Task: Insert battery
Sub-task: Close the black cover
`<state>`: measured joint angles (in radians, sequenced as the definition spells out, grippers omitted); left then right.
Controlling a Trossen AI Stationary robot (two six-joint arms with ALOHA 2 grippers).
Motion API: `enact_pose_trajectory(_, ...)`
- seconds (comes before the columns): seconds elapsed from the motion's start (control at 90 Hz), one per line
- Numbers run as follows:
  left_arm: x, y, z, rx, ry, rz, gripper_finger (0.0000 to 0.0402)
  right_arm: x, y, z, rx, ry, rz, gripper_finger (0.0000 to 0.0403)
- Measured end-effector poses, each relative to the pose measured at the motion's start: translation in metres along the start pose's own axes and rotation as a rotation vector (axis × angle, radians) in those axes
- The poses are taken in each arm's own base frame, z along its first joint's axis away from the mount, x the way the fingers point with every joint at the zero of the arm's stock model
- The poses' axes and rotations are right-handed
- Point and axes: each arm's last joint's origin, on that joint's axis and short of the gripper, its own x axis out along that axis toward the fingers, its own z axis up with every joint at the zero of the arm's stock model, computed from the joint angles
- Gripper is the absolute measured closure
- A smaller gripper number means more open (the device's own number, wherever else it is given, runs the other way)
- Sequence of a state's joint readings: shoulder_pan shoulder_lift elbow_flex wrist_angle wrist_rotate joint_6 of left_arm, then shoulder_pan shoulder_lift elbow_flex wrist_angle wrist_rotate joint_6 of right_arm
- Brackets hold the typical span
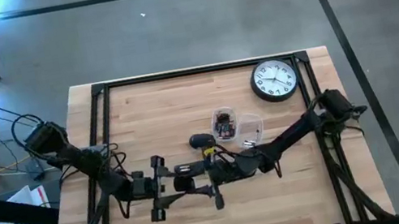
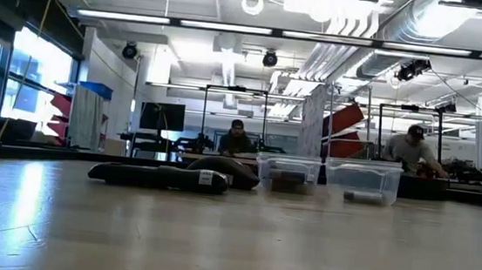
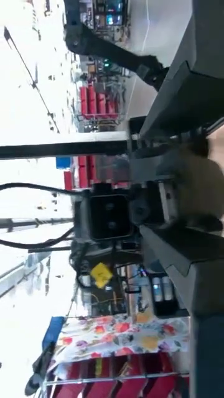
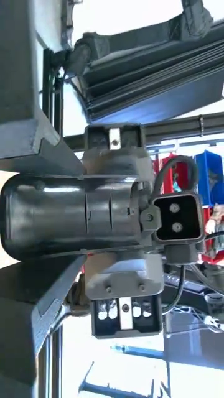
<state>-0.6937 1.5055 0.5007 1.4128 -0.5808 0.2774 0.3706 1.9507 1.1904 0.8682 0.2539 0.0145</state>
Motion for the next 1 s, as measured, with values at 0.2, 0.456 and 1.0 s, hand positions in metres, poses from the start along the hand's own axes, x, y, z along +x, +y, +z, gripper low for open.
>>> enact_pose_trajectory(0.2,0.0011,-0.0003,0.0009,0.02,-0.006,-0.008,0.0186,-0.0008,0.0021,0.0067,-0.047,-0.068,0.0,0.0252)
enact_pose_trajectory(0.456,0.0023,0.002,0.0007,0.003,-0.009,0.001,0.0186,-0.0008,0.0022,0.0074,-0.048,-0.075,0.006,0.0252)
enact_pose_trajectory(1.0,0.0024,0.0033,0.0006,0.024,-0.005,0.026,0.027,-0.0008,0.0024,0.0071,-0.048,-0.073,0.012,0.0242)
